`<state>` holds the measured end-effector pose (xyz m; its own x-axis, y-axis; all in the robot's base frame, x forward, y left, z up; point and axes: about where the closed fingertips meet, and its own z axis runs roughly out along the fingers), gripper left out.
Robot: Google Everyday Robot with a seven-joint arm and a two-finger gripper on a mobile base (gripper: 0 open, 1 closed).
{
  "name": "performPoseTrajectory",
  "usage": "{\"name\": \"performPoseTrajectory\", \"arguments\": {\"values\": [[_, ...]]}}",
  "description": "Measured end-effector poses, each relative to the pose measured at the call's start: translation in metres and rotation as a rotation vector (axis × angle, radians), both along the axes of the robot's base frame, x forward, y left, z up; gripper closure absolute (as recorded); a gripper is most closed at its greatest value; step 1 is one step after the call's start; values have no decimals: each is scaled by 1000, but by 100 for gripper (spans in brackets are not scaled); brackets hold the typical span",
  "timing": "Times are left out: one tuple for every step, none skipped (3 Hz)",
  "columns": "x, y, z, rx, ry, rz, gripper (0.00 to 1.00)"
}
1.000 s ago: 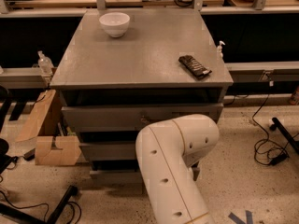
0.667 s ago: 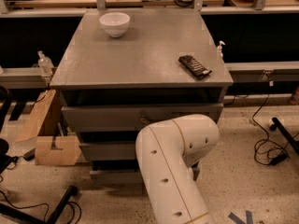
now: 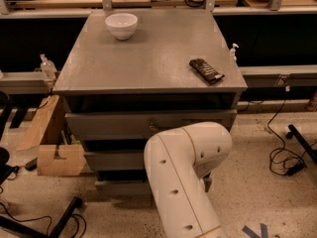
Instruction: Open bottom drawer
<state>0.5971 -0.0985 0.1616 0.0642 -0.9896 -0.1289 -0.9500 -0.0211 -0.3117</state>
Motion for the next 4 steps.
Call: {"name": "performPoseTrajectory", "arguments": {"values": [[1, 0, 1, -4, 4, 3, 0], [4, -2, 11, -37, 48, 24, 0], [4, -2, 11, -37, 48, 24, 0], [6, -1, 13, -50, 65, 23, 0]]}}
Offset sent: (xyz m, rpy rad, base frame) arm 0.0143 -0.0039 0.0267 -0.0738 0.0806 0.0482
